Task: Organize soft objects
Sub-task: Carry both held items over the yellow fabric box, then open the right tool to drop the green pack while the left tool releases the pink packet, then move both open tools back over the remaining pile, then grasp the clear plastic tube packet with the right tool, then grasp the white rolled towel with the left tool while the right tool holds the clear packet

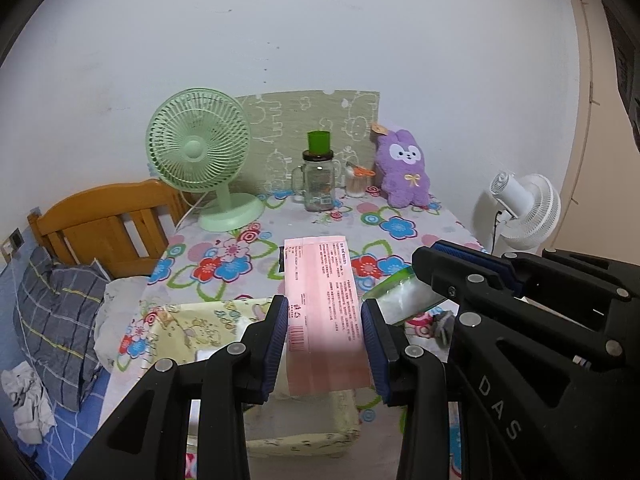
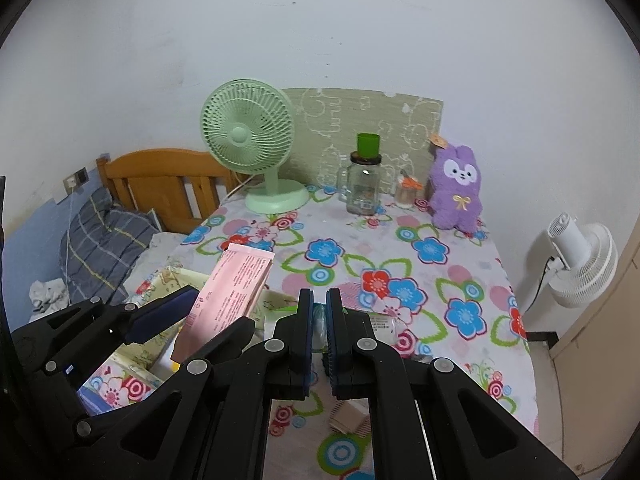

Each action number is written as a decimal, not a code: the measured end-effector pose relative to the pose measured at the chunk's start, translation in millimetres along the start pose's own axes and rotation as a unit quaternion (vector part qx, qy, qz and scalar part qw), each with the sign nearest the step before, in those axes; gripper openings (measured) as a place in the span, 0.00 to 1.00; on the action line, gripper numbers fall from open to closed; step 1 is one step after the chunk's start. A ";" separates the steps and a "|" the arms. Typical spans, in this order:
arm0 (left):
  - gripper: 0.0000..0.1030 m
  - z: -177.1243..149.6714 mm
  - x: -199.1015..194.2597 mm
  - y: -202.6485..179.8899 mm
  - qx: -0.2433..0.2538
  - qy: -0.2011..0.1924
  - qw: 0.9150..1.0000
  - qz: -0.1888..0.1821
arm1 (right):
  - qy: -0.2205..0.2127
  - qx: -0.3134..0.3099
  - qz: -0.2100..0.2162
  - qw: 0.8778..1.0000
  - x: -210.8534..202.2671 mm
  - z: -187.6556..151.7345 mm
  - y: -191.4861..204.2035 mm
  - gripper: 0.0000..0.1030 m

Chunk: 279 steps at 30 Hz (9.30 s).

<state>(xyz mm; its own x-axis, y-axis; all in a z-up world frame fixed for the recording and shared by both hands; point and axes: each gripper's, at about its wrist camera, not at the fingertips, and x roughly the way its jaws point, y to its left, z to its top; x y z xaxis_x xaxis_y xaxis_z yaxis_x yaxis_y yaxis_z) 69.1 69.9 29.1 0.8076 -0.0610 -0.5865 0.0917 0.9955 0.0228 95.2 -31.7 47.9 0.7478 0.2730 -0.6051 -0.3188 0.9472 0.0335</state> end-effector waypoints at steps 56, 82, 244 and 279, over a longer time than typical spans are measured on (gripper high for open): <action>0.39 -64.0 45.5 95.1 -0.020 0.106 0.993 0.057 | 0.110 -0.037 0.102 0.988 100.2 -34.8 97.6 0.11; 0.86 -69.4 39.2 69.0 0.000 0.092 0.995 0.041 | 0.103 -0.043 0.054 0.992 77.2 -47.9 77.5 0.12; 0.66 -98.2 128.4 -118.4 0.032 0.140 0.989 -0.018 | 0.091 0.053 -0.045 0.993 68.3 -139.0 -131.8 0.20; 0.18 -99.9 108.1 -126.6 0.049 0.129 0.988 -0.063 | 0.087 0.070 -0.037 0.993 56.9 -142.0 -125.6 0.20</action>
<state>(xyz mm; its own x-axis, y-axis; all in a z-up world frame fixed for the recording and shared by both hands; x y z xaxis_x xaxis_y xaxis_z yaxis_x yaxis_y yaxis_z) 86.7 -55.5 -118.1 0.6121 -0.1502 -0.7764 0.2478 0.9688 0.0080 95.1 -159.0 -103.7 0.6503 0.1809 -0.7378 -0.1745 0.9808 0.0866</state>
